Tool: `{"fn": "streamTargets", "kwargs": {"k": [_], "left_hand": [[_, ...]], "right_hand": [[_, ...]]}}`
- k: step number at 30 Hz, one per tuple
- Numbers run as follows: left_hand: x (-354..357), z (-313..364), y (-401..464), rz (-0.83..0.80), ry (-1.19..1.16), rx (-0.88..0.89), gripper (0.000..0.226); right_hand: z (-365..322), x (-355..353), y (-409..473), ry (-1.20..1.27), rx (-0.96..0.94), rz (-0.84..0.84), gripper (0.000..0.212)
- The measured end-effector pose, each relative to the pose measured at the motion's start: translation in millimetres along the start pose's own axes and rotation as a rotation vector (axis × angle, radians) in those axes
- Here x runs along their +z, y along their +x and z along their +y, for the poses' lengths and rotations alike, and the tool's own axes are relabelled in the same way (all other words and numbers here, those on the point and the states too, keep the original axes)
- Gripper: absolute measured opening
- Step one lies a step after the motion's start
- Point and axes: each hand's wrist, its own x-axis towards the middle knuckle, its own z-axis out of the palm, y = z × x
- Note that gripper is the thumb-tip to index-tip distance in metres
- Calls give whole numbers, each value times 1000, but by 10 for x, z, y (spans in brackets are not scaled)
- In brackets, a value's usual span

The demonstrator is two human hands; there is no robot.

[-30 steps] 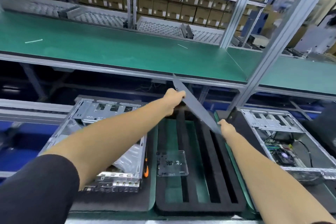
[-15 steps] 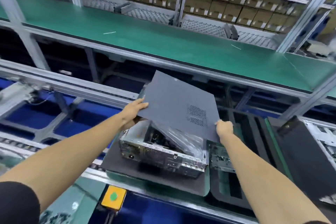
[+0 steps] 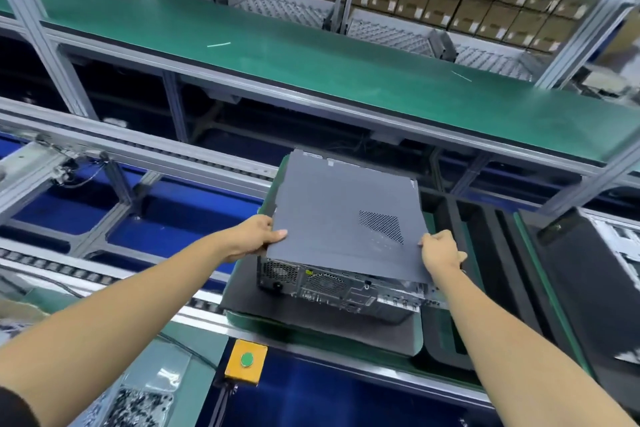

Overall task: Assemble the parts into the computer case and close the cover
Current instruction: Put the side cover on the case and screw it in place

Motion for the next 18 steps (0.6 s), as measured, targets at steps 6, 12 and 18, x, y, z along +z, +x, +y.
{"fn": "streamTargets", "kwargs": {"k": [6, 12, 18], "left_hand": [[70, 99, 33, 80, 271, -64, 39], [144, 220, -74, 273, 616, -119, 71], [93, 125, -187, 295, 764, -63, 67]], "right_hand": [[72, -63, -202, -119, -7, -4, 20], [118, -11, -316, -219, -90, 31, 23], [150, -16, -391, -327, -146, 56, 28]]}}
